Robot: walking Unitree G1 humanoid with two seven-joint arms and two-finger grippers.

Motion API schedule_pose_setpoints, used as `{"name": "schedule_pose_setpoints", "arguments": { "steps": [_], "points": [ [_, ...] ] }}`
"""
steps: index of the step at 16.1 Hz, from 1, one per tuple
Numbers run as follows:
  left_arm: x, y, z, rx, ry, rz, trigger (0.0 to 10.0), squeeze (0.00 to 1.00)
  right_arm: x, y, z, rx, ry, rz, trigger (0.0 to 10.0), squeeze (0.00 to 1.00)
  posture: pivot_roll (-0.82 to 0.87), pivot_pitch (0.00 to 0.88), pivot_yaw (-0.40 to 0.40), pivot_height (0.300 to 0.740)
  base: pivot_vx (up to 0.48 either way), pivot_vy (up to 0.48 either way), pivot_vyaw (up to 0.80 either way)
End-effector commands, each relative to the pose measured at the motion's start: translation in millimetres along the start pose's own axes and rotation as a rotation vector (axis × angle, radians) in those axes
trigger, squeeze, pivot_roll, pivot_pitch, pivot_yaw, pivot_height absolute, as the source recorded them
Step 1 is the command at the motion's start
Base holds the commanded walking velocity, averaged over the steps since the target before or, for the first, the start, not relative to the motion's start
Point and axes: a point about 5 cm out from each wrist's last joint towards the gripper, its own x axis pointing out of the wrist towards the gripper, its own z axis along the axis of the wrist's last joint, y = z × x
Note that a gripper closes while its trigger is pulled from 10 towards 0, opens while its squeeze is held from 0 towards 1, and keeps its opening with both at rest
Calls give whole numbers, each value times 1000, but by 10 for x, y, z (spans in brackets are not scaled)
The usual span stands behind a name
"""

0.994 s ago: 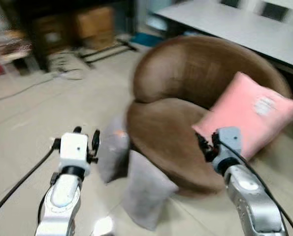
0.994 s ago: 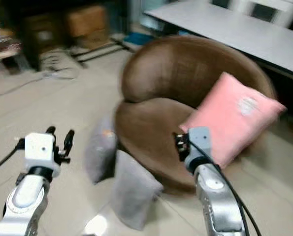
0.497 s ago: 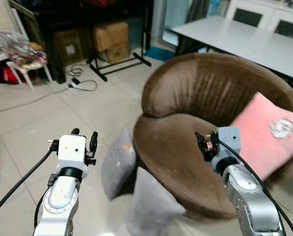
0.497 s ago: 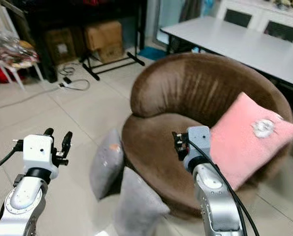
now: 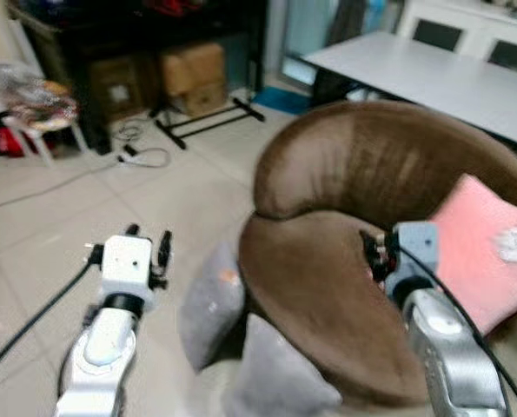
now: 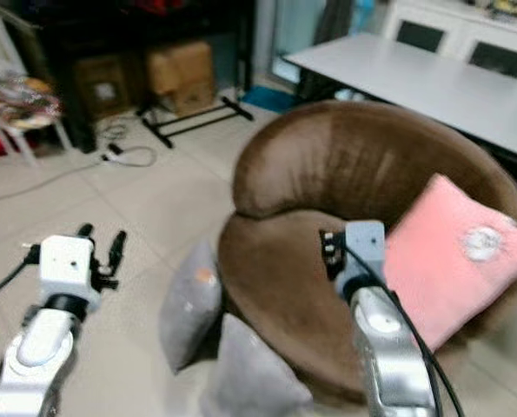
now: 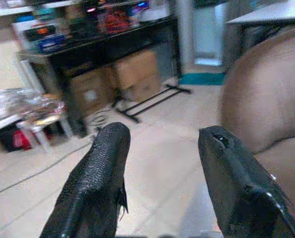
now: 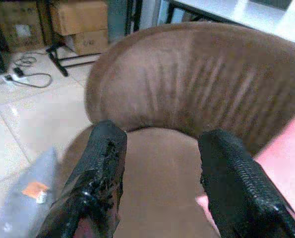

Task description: Move the pillow to the sofa from floor

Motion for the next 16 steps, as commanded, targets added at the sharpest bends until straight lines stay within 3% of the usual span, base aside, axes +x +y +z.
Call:
{"name": "schedule_pose_setpoints", "arguments": {
  "steps": [1,9,16],
  "points": [
    [8,-9,-12,7,4,3,10000,0,3,-33,7,-10,-2,-9,10000,0,-42,0,-45,740,0,0,0],
    [-41,-96,-38,-1,-10,-63,10000,0,1,-29,-28,-5,3,20,10000,0,-41,0,-50,665,0,0,0],
    [-71,-93,-95,-9,-7,-37,10000,0,1,-16,-74,-14,20,44,10000,0,-41,0,-59,595,0,0,0]
  ]
}}
